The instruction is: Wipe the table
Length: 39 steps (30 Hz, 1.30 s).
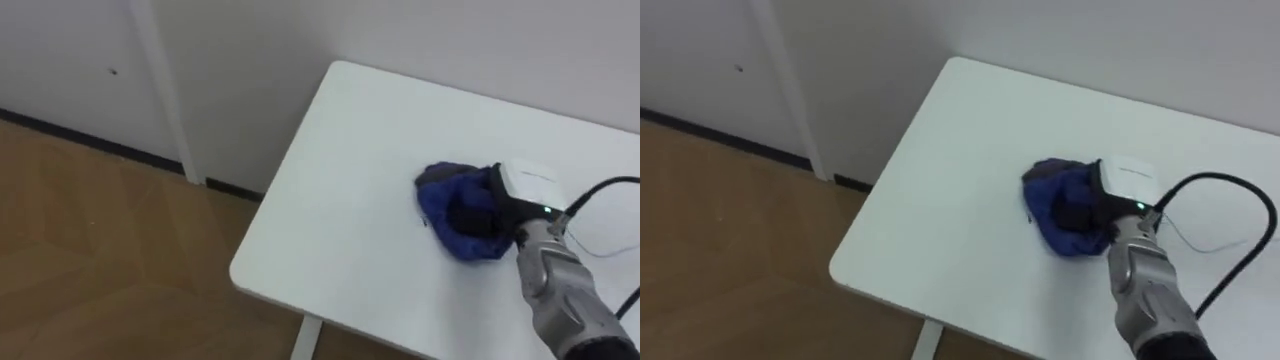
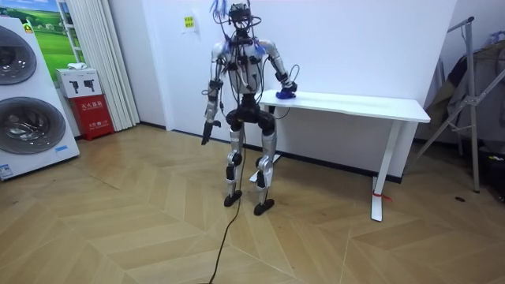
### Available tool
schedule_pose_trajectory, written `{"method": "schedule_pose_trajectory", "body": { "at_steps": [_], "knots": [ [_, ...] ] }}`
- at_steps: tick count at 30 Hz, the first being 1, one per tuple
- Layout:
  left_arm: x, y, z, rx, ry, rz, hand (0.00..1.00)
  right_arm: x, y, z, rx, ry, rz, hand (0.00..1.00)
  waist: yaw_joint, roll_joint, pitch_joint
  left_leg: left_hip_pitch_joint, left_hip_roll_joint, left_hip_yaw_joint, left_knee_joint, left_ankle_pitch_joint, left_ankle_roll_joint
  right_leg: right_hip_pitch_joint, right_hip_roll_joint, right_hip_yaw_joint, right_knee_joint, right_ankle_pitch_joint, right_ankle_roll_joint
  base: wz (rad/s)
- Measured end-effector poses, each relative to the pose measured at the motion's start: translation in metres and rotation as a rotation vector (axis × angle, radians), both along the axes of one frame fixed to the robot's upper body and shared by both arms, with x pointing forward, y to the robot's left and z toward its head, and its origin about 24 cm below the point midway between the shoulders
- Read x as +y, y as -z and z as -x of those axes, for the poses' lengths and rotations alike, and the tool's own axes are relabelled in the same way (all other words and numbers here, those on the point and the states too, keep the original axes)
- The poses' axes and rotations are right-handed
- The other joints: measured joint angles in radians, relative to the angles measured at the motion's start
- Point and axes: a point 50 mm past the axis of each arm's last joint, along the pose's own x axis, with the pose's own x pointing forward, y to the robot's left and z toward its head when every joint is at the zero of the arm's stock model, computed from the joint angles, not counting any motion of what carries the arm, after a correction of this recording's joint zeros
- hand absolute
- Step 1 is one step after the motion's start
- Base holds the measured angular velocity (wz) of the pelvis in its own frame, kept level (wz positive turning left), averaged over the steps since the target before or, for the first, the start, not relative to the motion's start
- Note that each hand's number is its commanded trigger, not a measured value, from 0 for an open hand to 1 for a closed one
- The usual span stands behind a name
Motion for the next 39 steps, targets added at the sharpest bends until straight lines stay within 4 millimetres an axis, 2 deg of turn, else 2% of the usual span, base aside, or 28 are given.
{"method": "schedule_pose_trajectory", "body": {
  "at_steps": [1,4,7,9,12,14,15,18,21,23,24,26,28,31,34,36,38,39],
  "knots": [
    [0.0,0.0,0.003,0.01,-0.004,0.001,0.0,-0.003,0.0,-0.002,0.003,0.018,-0.029,1.0,-0.002,-0.002,-0.0038,-0.011,-0.005,-0.017,0.012,0.0,0.0,0.001,-0.003,-0.016,-0.006,0.0,0.0,0.39],
    [0.001,-0.001,0.007,0.009,-0.008,-0.004,0.0,-0.013,0.003,-0.002,0.014,0.05,-0.103,1.0,-0.012,0.0,-0.006,-0.018,-0.006,-0.035,0.018,0.0,0.0,-0.002,-0.003,-0.021,-0.007,0.0,0.0,0.23],
    [0.002,-0.002,0.0,-0.009,-0.002,-0.004,0.0,-0.017,0.005,-0.006,0.021,0.082,-0.188,1.0,-0.019,0.004,-0.0073,-0.028,-0.006,-0.037,0.019,0.0,0.0,-0.004,-0.003,-0.027,-0.009,0.0,0.0,0.03],
    [0.003,-0.003,-0.01,-0.041,0.008,-0.001,0.0,-0.021,0.007,-0.008,0.034,0.113,-0.231,1.0,-0.04,0.006,-0.0086,-0.039,-0.008,-0.041,0.024,0.0,0.0,-0.01,-0.005,-0.037,-0.011,0.0,0.0,0.11],
    [0.011,-0.006,-0.016,-0.069,0.0,-0.004,0.0,-0.032,0.01,-0.006,0.037,0.181,-0.289,1.0,-0.048,0.013,-0.0125,-0.052,-0.014,-0.04,0.026,0.001,0.001,-0.012,-0.008,-0.039,-0.022,0.001,0.001,0.02],
    [0.013,-0.006,-0.011,-0.055,-0.016,-0.012,0.0,-0.045,0.012,0.002,0.033,0.229,-0.303,1.0,-0.057,0.021,-0.0236,-0.064,-0.014,-0.034,0.023,0.001,0.002,-0.023,-0.011,-0.038,-0.018,0.001,0.002,0.0],
    [0.013,-0.006,-0.01,-0.05,-0.019,-0.013,0.0,-0.049,0.014,0.005,0.039,0.237,-0.296,1.0,-0.061,0.023,-0.0255,-0.064,-0.014,-0.034,0.023,0.002,0.002,-0.02,-0.011,-0.038,-0.018,0.001,0.002,0.06],
    [0.015,-0.007,-0.001,-0.029,-0.041,-0.027,0.0,-0.07,0.024,0.026,0.025,0.346,-0.306,1.0,-0.093,0.026,-0.03,-0.057,-0.018,-0.047,0.025,0.003,0.004,-0.004,-0.013,-0.055,-0.022,0.002,0.004,0.19],
    [0.018,-0.008,0.01,-0.013,-0.075,-0.047,0.0,-0.09,0.033,0.052,-0.007,0.463,-0.318,1.0,-0.126,0.017,-0.0358,-0.05,-0.019,-0.05,0.027,0.004,0.005,0.005,-0.014,-0.061,-0.022,0.002,0.004,0.05],
    [0.023,-0.01,0.017,-0.007,-0.107,-0.064,0.0,-0.11,0.042,0.081,-0.001,0.584,-0.301,1.0,-0.165,0.008,-0.0407,-0.031,-0.019,-0.048,0.026,0.004,0.006,0.031,-0.016,-0.067,-0.023,0.001,0.005,0.2],
    [0.024,-0.011,0.017,-0.01,-0.112,-0.069,0.0,-0.116,0.043,0.089,0.0,0.61,-0.291,1.0,-0.17,0.005,-0.043,-0.03,-0.019,-0.048,0.025,0.004,0.006,0.031,-0.016,-0.07,-0.021,0.001,0.006,0.16],
    [0.026,-0.012,0.019,-0.012,-0.12,-0.085,0.0,-0.132,0.045,0.114,-0.001,0.685,-0.258,1.0,-0.185,-0.002,-0.0434,-0.026,-0.019,-0.042,0.021,0.002,0.007,0.041,-0.017,-0.072,-0.022,0.001,0.006,-0.07],
    [0.027,-0.012,0.018,-0.021,-0.133,-0.091,0.0,-0.139,0.047,0.129,0.007,0.726,-0.241,1.0,-0.187,-0.004,-0.0434,-0.013,-0.019,-0.034,0.019,0.002,0.008,0.048,-0.017,-0.063,-0.021,0.001,0.006,-0.14],
    [0.027,-0.013,0.015,-0.033,-0.124,-0.095,0.0,-0.144,0.048,0.139,0.02,0.747,-0.224,1.0,-0.196,-0.006,-0.0419,-0.004,-0.019,-0.032,0.02,0.002,0.008,0.058,-0.017,-0.062,-0.021,0.001,0.007,-0.06],
    [0.024,-0.011,0.013,-0.031,-0.107,-0.083,0.0,-0.14,0.044,0.128,0.022,0.723,-0.202,1.0,-0.17,-0.002,-0.0396,0.014,-0.014,-0.008,0.017,0.001,0.006,0.06,-0.014,-0.034,-0.021,-0.001,0.01,-0.25],
    [0.021,-0.01,0.011,-0.027,-0.098,-0.074,0.0,-0.135,0.041,0.118,0.03,0.692,-0.171,1.0,-0.151,0.0,-0.0316,0.021,-0.008,0.006,0.017,0.002,0.003,0.058,-0.01,-0.02,-0.012,0.0,0.009,-0.32],
    [0.014,-0.006,0.008,-0.018,-0.073,-0.052,0.0,-0.12,0.031,0.09,0.037,0.593,-0.122,1.0,-0.114,0.009,-0.0223,0.023,0.003,0.044,0.009,0.004,-0.003,0.028,-0.004,0.015,0.008,0.004,0.002,-0.5],
    [0.013,-0.006,0.01,-0.013,-0.073,-0.049,0.0,-0.113,0.028,0.079,0.041,0.543,-0.111,1.0,-0.105,0.01,-0.0177,0.022,0.006,0.048,0.007,0.006,-0.004,0.018,-0.003,0.021,0.016,0.004,-0.001,-0.51]
  ]
}}
